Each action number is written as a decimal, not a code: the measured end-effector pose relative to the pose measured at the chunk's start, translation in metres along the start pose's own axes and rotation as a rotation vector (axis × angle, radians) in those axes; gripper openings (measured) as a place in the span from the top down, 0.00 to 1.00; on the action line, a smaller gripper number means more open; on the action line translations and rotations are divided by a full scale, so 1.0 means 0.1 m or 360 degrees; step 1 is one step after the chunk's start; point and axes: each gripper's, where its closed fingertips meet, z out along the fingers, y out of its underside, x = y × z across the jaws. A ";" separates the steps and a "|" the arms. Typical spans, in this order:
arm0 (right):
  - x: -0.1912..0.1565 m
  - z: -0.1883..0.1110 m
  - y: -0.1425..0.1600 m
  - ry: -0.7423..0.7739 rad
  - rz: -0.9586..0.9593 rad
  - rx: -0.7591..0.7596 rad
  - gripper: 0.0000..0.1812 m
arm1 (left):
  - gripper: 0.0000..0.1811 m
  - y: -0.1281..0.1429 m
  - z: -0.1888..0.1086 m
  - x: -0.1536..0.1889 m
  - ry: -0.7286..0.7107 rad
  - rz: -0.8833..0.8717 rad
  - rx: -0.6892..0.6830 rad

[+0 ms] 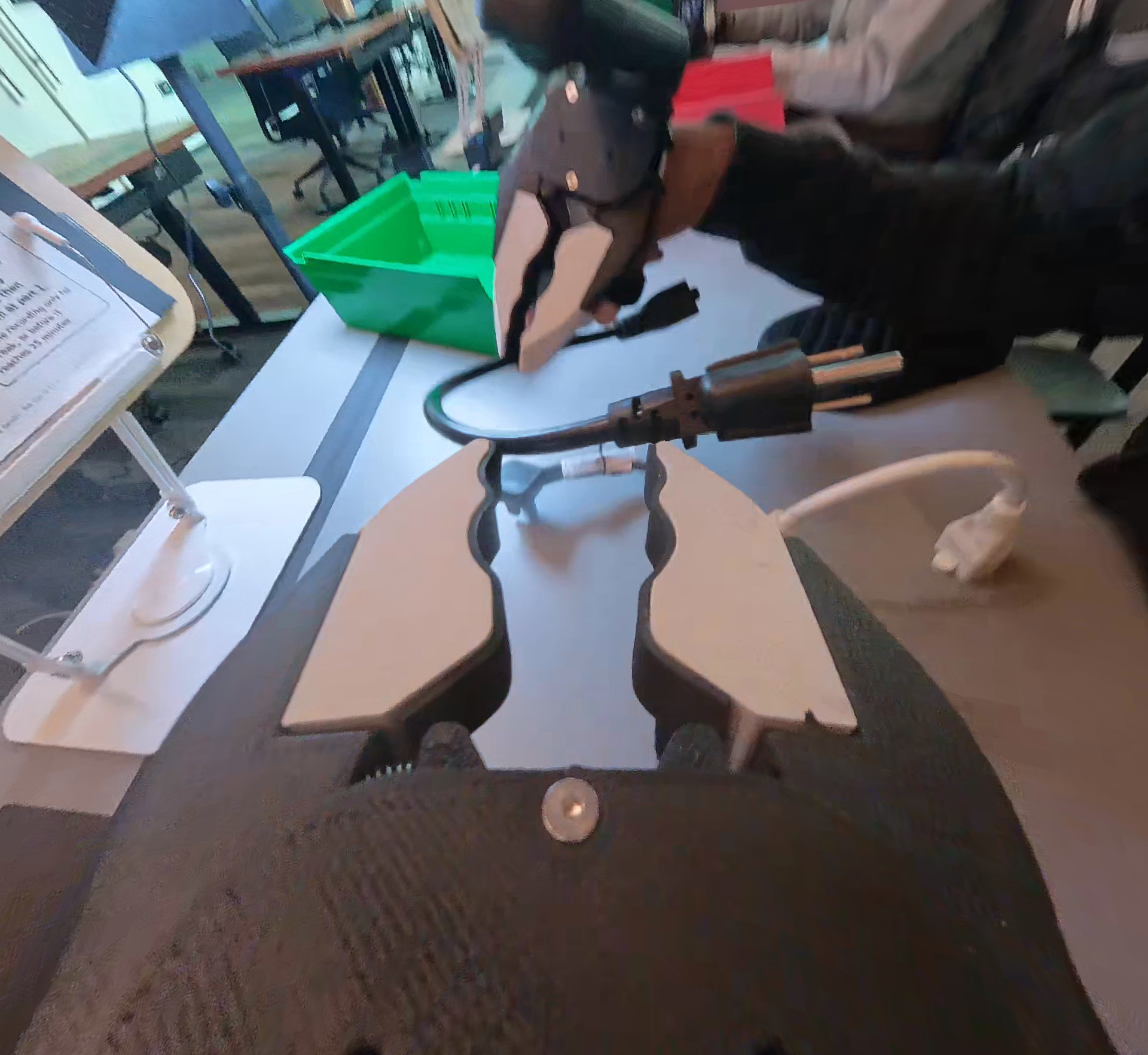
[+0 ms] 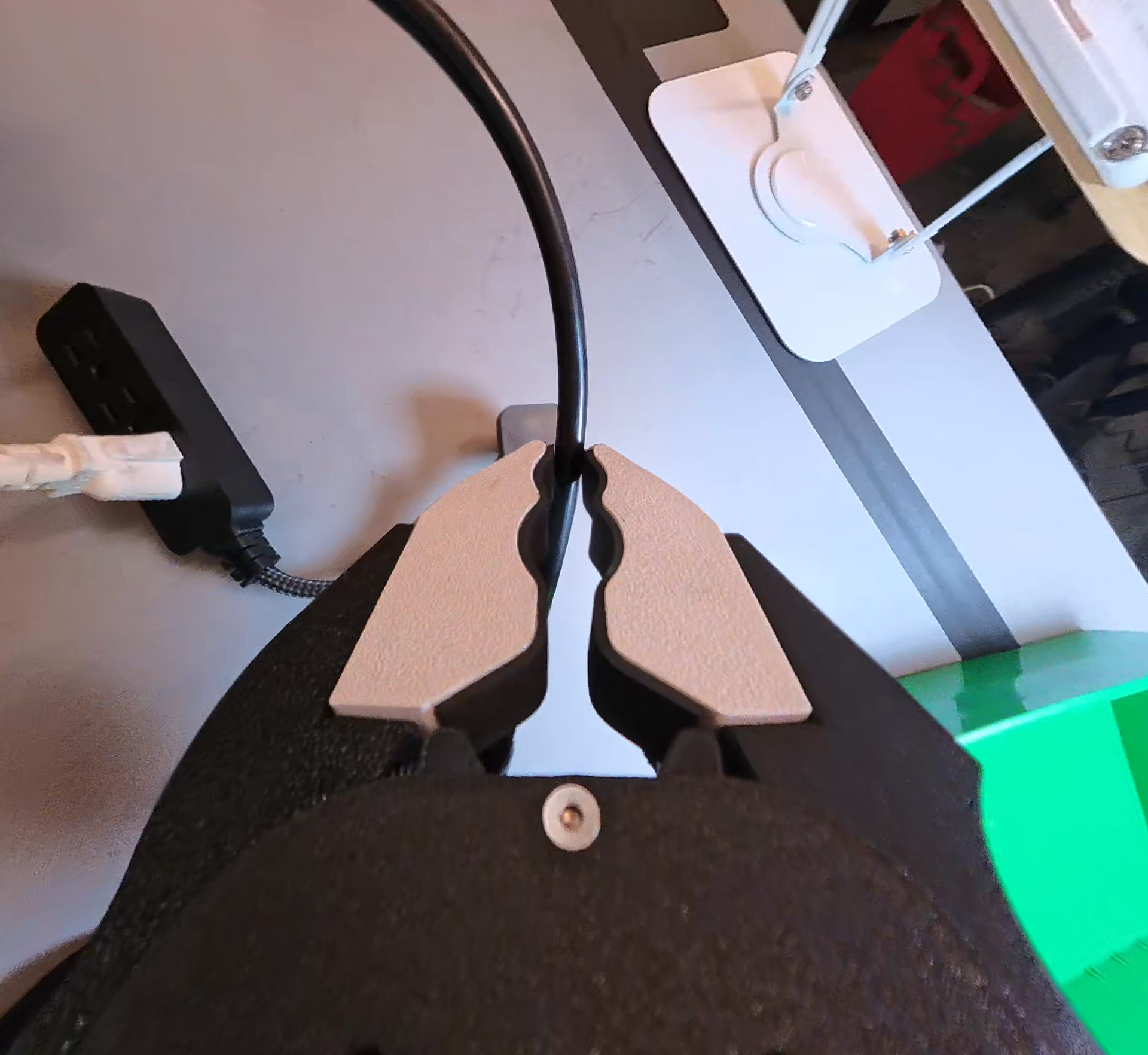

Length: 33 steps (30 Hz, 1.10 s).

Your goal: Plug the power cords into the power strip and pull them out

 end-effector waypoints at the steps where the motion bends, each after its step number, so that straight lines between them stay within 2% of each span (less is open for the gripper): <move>1: 0.04 -0.03 -0.01 0.0009 0.0020 0.0031 0.96 | 0.76 0.04 0.01 0.00 -0.0015 0.0005 -0.0041; 7: 0.20 -0.25 -0.09 0.0172 -0.0019 0.0111 0.95 | 0.77 0.10 0.06 -0.12 -0.0002 -0.0333 0.0012; 10: 0.21 -0.38 -0.30 0.0219 -0.0037 0.0301 0.95 | 0.74 0.15 0.19 -0.12 0.0009 -0.0430 0.0016; 13: 0.26 -0.56 -0.54 0.0352 -0.0095 0.0528 0.96 | 0.71 0.14 0.32 0.04 0.0146 -0.0475 0.0043; 17: 0.20 -0.78 -0.82 0.0399 -0.0162 0.0856 0.95 | 0.68 0.20 0.47 0.22 0.0258 -0.0348 0.0016; 24: 0.13 -0.93 -0.97 0.0286 -0.0030 0.1106 0.95 | 0.66 0.34 0.78 0.75 0.0605 -0.0226 0.0008; 28: 0.12 -1.00 -1.03 0.0257 0.0036 0.1194 0.95 | 0.74 0.12 0.81 0.91 0.0674 -0.0189 0.0193; 30: 0.16 -1.02 -1.02 0.0285 0.0053 0.1199 0.95 | 0.85 0.00 0.78 0.87 0.0623 -0.0182 0.0279; 33: 0.26 -1.10 -1.02 0.0318 0.0137 0.1291 0.95 | 0.86 -0.08 0.74 0.69 0.0467 -0.0227 0.0291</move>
